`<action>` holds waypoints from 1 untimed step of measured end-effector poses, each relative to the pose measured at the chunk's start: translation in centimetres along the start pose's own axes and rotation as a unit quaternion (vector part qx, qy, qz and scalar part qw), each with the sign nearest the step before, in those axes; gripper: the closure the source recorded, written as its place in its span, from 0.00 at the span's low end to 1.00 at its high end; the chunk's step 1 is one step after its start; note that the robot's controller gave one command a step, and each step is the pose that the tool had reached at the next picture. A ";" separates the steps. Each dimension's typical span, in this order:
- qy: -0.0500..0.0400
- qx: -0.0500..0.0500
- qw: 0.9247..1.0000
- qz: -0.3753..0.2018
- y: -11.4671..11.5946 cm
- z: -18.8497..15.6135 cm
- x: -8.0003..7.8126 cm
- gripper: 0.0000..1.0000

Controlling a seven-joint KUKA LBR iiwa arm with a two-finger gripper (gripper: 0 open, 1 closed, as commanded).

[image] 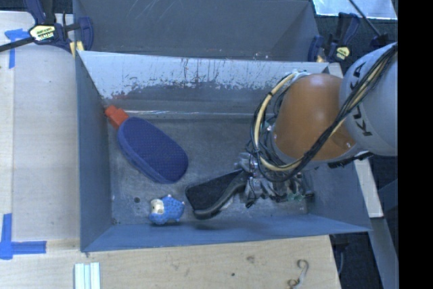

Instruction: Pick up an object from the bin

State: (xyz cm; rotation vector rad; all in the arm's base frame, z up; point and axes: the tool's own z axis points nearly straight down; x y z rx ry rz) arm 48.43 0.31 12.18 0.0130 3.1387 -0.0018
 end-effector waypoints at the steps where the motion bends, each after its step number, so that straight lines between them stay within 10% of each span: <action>1: 0.000 0.000 1.000 0.000 -0.1 -4.3 0.0 1.00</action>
Offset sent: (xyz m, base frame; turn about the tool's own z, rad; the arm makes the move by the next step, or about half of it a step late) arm -0.0001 0.0001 0.0423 0.0000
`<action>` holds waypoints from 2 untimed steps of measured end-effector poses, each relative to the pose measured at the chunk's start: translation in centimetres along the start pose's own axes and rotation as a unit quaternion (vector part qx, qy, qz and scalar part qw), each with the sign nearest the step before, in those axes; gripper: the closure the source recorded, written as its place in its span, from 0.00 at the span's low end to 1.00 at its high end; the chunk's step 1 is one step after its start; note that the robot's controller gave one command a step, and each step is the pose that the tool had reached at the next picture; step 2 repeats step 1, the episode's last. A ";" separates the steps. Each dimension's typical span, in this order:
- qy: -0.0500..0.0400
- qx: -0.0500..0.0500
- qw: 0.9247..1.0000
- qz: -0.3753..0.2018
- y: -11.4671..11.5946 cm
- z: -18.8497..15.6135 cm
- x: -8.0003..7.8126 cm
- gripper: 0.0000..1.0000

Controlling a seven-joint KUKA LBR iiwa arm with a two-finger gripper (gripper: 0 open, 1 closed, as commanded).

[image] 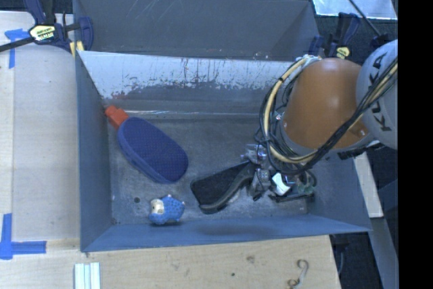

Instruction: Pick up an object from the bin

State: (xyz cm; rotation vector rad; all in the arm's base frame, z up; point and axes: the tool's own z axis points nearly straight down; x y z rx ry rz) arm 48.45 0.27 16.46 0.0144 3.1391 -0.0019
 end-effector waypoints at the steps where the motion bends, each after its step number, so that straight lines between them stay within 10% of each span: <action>1: 0.001 0.000 1.000 0.000 0.0 -2.3 0.0 1.00; 2: 0.001 0.000 1.000 0.000 0.0 -2.3 0.0 1.00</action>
Offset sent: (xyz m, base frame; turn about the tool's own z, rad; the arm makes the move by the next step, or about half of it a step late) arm 0.0000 0.0000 0.0234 0.0000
